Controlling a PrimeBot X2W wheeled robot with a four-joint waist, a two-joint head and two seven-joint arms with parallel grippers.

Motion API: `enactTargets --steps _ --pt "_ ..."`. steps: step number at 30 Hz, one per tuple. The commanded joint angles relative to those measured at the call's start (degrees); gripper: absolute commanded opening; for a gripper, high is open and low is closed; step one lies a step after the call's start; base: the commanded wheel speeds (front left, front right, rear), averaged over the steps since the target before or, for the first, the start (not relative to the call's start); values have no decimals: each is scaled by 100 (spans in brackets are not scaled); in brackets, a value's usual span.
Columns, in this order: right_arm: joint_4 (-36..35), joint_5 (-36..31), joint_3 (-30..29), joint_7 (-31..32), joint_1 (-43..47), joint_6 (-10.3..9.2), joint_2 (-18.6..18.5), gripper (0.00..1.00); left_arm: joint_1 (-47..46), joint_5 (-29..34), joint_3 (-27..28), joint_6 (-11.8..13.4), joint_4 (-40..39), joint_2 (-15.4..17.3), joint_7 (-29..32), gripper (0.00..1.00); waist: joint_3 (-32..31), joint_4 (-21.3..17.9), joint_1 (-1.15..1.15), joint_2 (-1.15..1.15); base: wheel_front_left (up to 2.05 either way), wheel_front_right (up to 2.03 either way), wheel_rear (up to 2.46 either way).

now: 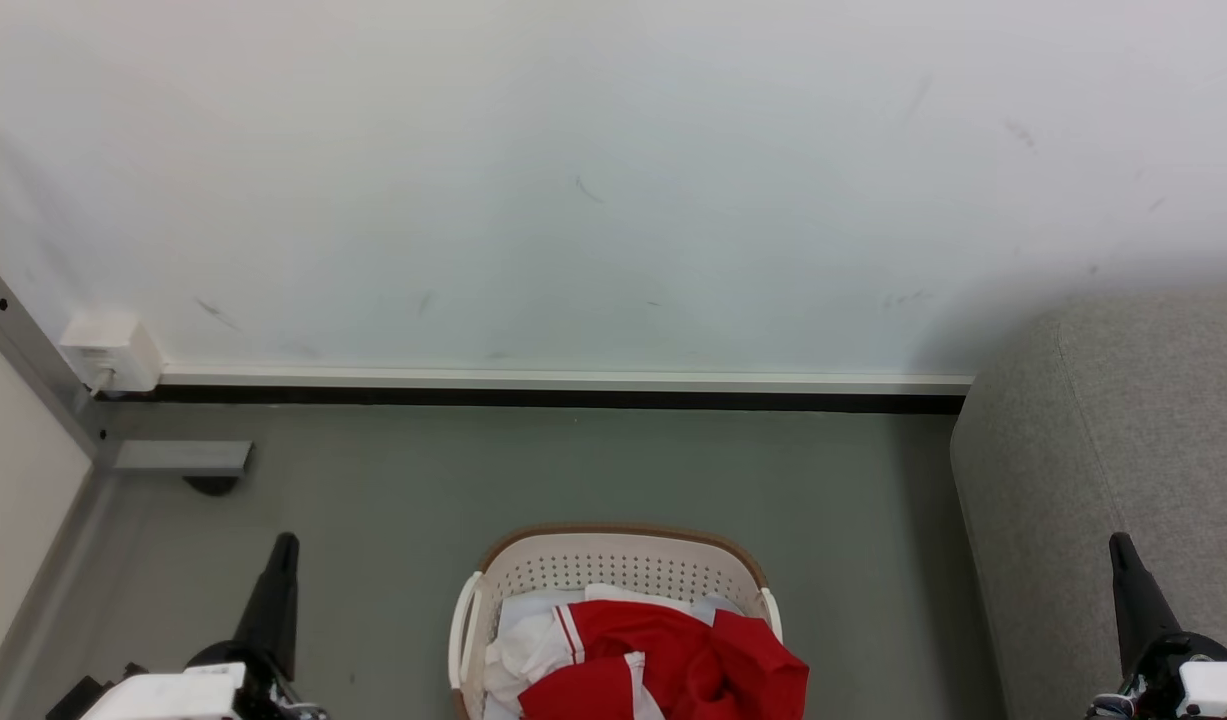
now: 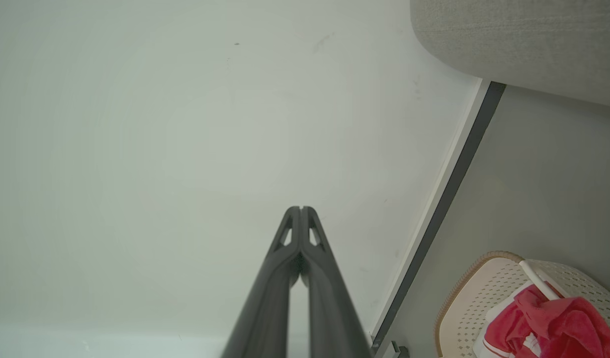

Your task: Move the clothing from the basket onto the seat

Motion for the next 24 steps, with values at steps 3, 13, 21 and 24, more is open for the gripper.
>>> enactTargets --steps 3,13,21,24 --pt "-29 12 -18 10 -75 -14 2 0 -40 -85 6 -26 -23 39 18 0 0 0 0 0 0 0 0" --pt "-29 12 -18 10 -75 -14 2 0 -40 -85 6 -26 -23 39 18 0 0 0 0 0 0 0 0" --pt "57 -1 17 -5 33 0 7 100 35 3 -3 3 53 -17 -12 100 1 0 0 0 0 0 0" --pt "121 -7 61 -31 119 0 36 100 124 7 -17 18 133 -38 -45 100 3 1 0 0 0 0 0"
